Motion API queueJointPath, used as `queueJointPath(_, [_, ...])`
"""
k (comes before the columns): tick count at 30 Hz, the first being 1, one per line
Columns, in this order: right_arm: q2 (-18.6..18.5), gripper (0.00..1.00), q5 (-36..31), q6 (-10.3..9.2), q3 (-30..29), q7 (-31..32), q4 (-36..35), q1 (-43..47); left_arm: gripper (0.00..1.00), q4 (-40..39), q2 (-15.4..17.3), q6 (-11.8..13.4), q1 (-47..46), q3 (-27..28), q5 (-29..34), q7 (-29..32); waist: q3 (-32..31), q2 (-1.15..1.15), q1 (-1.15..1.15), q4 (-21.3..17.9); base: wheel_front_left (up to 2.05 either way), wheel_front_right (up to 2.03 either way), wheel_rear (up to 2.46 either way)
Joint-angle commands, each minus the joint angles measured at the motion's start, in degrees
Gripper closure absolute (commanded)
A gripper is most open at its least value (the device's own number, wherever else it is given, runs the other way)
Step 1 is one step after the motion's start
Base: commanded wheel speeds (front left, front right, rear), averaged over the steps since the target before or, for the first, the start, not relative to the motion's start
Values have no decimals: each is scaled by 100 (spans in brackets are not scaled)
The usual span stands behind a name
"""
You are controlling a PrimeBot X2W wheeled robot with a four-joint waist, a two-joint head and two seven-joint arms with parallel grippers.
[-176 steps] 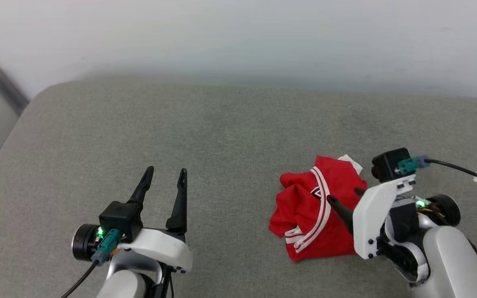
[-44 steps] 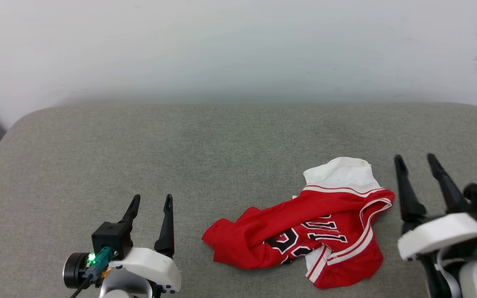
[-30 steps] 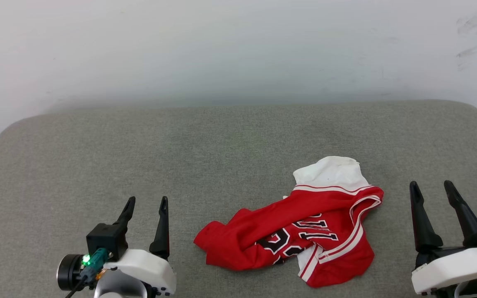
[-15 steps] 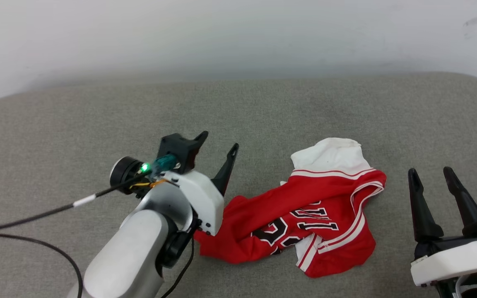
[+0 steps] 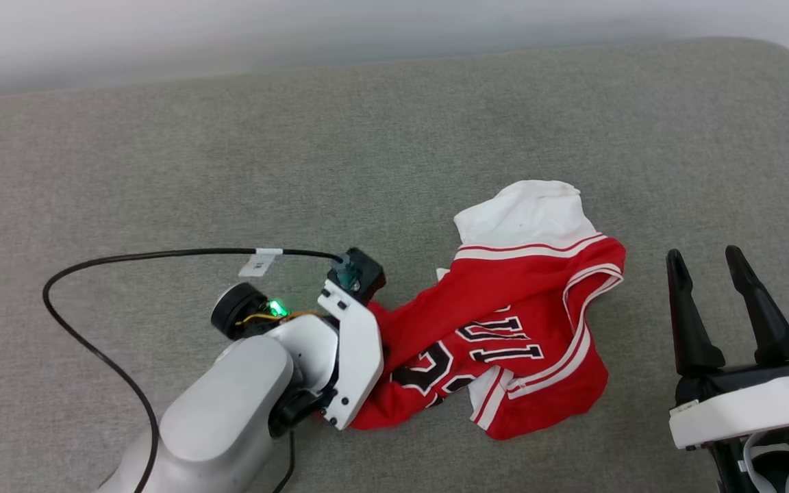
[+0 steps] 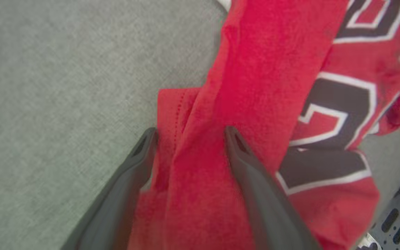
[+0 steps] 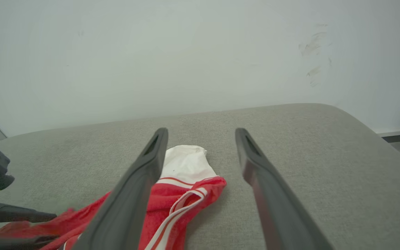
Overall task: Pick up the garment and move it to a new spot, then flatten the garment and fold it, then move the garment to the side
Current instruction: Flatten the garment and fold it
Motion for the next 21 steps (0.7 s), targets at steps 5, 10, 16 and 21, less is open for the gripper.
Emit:
queueJointPath(5, [13,0,47,-2,48,-111,81,-104,0,388,118,-27,-23,-250,-217,552,15,0,0,-83,0,0,0])
queueJointPath(10, [13,0,81,-2,65,-150,135,-104,100,512,99,-50,-48,-426,-415,627,-24,0,0,-102,0,0,0])
queueJointPath(16, [13,0,67,-2,0,-102,156,1,100,369,91,165,-191,-112,-238,-434,-229,0,0,19,0,0,0])
queueJointPath(21, [13,0,30,-2,-37,-11,125,97,100,88,240,570,99,256,-267,-1204,-503,0,0,204,0,0,0])
